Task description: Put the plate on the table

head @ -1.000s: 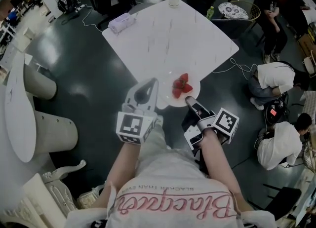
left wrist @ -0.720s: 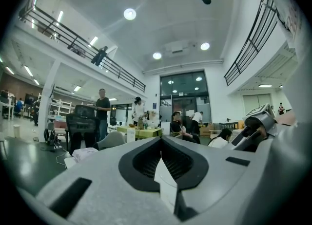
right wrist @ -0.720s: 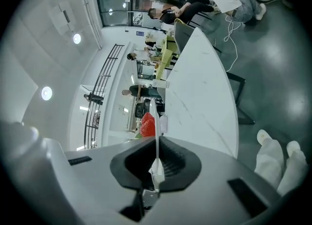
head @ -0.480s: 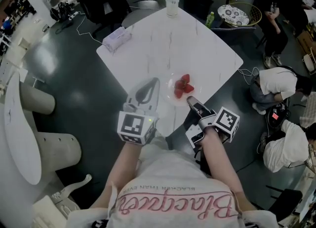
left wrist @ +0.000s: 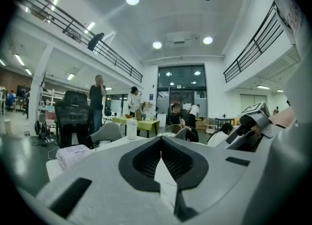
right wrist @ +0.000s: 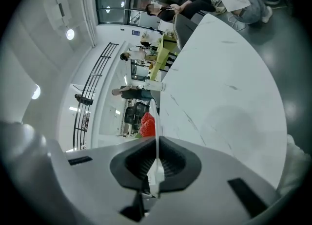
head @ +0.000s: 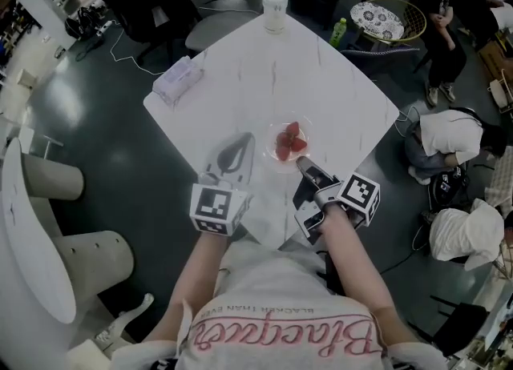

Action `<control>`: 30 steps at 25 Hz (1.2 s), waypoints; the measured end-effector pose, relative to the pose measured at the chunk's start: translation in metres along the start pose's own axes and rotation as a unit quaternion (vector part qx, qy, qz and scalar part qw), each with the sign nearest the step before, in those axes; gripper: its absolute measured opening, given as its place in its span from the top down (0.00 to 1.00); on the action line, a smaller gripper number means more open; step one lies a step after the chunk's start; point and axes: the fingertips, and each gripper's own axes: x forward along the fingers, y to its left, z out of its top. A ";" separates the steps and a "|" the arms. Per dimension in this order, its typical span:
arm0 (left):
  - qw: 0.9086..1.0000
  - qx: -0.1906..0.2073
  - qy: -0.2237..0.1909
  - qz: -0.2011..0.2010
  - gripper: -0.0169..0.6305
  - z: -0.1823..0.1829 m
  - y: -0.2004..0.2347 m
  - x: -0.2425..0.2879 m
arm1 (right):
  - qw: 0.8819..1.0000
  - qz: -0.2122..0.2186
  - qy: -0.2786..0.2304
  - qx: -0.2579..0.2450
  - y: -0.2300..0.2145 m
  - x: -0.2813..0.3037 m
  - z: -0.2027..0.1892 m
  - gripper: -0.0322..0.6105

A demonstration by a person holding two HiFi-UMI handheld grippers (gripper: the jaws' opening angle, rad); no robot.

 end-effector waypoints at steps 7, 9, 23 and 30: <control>0.999 -0.011 0.028 0.010 0.97 -0.031 0.010 0.029 | 1.000 -0.018 0.020 0.004 -0.041 0.036 0.021 0.93; 0.999 -0.014 0.041 0.013 0.97 -0.044 0.014 0.038 | 0.999 -0.038 0.032 -0.006 -0.057 0.048 0.026 0.93; 0.995 -0.047 0.084 0.028 0.97 -0.089 0.035 0.067 | 0.985 -0.133 0.065 -0.087 -0.114 0.101 0.047 0.93; 0.994 -0.048 0.092 0.024 0.97 -0.095 0.036 0.077 | 0.962 -0.190 0.058 -0.186 -0.128 0.109 0.060 0.93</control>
